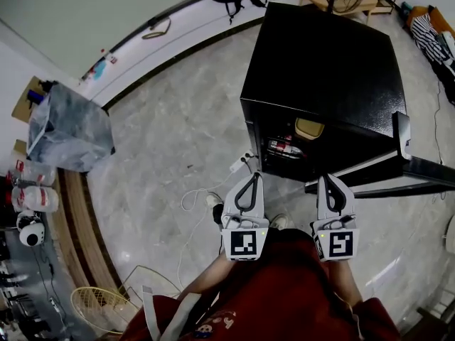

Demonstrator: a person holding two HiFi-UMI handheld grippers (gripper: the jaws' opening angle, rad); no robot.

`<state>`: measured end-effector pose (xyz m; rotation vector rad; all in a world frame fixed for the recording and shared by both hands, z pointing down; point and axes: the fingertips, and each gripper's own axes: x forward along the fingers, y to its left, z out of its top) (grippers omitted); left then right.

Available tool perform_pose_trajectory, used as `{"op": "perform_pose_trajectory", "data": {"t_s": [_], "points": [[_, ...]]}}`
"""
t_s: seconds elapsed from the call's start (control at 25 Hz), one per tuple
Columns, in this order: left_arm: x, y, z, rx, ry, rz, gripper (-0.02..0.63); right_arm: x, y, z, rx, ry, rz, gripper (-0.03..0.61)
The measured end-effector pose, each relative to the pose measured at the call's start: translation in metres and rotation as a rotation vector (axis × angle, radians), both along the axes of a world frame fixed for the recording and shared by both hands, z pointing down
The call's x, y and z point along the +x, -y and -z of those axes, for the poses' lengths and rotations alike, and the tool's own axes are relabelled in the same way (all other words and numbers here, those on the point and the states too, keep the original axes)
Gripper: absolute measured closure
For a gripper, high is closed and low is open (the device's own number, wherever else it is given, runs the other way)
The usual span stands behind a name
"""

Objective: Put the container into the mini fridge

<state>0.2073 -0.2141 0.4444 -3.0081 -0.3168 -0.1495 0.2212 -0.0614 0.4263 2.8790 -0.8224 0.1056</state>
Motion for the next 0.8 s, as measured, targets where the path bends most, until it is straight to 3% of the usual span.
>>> {"op": "perform_pose_trajectory", "data": {"t_s": [0.4,0.8], "points": [[0.001,-0.007,-0.016,0.003,0.067,-0.004,0.607,0.0,-0.016,-0.001,0.017,-0.002,-0.042,0.578],[0.007,-0.021,-0.009,0.03,0.048,-0.026,0.607,0.002,-0.031,0.003,0.031,-0.023,-0.062,0.578]]}}
